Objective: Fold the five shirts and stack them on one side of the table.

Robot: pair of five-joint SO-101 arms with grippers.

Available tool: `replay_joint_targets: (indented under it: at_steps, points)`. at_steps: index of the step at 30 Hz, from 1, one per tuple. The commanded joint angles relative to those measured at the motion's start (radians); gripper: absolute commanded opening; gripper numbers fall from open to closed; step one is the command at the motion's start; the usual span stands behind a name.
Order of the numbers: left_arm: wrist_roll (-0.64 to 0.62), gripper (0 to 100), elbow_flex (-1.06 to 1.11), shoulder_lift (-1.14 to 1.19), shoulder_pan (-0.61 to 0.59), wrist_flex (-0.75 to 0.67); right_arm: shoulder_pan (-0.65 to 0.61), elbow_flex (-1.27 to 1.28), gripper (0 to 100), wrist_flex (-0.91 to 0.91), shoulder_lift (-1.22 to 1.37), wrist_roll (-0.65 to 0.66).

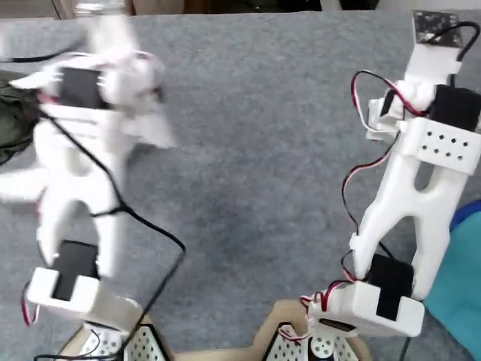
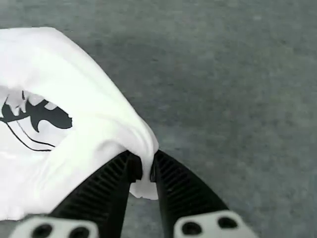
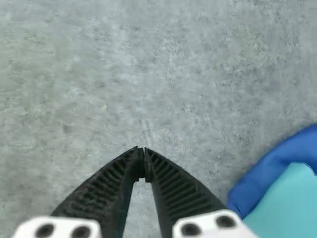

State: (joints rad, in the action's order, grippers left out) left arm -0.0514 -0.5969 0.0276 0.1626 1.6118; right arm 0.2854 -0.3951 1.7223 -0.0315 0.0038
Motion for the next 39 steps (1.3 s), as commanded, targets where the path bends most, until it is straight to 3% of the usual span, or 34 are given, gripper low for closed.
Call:
replay_joint_targets:
  at_steps: [1, 6, 10, 14, 19, 23, 27, 33, 37, 39]
  points:
    - [-0.052, 2, 0.000, -0.045, 0.221, 0.005, 0.065, -0.042, 0.6, 0.002, 0.010, 0.034]
    - [0.008, 2, 0.071, 0.021, 0.416, 0.012, 0.113, -0.042, 0.6, 0.002, 0.039, 0.147]
    - [-0.012, 16, 0.124, 0.033, 0.439, 0.041, 0.127, -0.042, 0.9, 0.002, 0.056, 0.176]
    - [-0.124, 28, 0.072, 0.031, 0.310, 0.094, 0.110, -0.042, 0.9, 0.002, 0.077, 0.210]
    - [-0.124, 29, -0.091, 0.044, -0.025, 0.107, 0.036, -0.042, 0.9, 0.003, 0.107, 0.210]
    - [-0.129, 28, -0.049, 0.156, -0.261, -0.104, -0.093, -0.042, 0.9, 0.003, 0.151, 0.206]
    - [-0.132, 28, 0.023, 0.378, -0.295, -0.338, -0.237, -0.081, 0.9, 0.002, 0.249, 0.176]
    - [-0.130, 20, -0.069, 0.690, -0.258, -0.477, -0.340, -0.240, 0.9, 0.003, 0.406, 0.161]
    - [-0.126, 2, -0.186, 0.839, -0.307, -0.460, -0.352, -0.338, 0.9, 0.003, 0.476, 0.166]
    - [-0.126, 3, -0.252, 0.881, -0.330, -0.396, -0.352, -0.372, 0.9, 0.003, 0.504, 0.166]
